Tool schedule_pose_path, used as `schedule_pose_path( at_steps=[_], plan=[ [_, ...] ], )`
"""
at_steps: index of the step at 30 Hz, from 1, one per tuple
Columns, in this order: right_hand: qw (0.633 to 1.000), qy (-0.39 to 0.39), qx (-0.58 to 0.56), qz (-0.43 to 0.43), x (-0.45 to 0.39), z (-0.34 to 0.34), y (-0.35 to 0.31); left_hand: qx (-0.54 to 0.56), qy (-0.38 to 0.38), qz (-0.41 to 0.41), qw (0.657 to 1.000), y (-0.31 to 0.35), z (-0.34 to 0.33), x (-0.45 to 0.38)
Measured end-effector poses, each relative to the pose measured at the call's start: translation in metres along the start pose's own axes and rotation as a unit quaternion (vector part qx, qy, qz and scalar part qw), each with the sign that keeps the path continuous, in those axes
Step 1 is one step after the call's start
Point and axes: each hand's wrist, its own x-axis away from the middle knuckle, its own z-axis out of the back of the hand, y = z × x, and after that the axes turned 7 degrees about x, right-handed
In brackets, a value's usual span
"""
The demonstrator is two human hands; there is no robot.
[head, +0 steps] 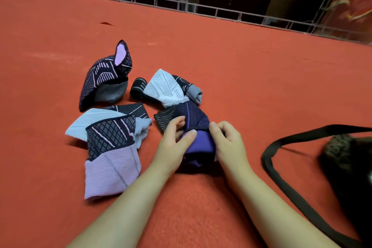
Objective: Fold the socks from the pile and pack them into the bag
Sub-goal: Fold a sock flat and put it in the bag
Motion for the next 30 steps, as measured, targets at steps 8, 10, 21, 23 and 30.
schedule_pose_path(
  at_steps=[8,10,21,23,30],
  plan=[
    [0.997,0.058,-0.021,-0.039,0.034,0.049,0.029,-0.159,-0.242,-0.007,0.957,-0.004,-0.010,0.013],
    [0.997,0.059,0.056,-0.003,0.023,0.060,0.035,-0.144,-0.275,-0.012,0.950,-0.004,-0.011,0.015],
    [0.992,-0.083,0.001,-0.096,0.012,0.067,0.042,-0.070,-0.065,-0.051,0.994,0.002,-0.015,0.011],
    [0.994,-0.020,0.010,-0.104,0.010,0.068,0.044,-0.093,0.018,-0.060,0.994,0.006,-0.014,0.009],
    [0.977,0.037,0.168,-0.124,0.014,0.074,0.044,-0.078,0.094,0.002,0.993,0.003,-0.011,0.005]
  ],
)
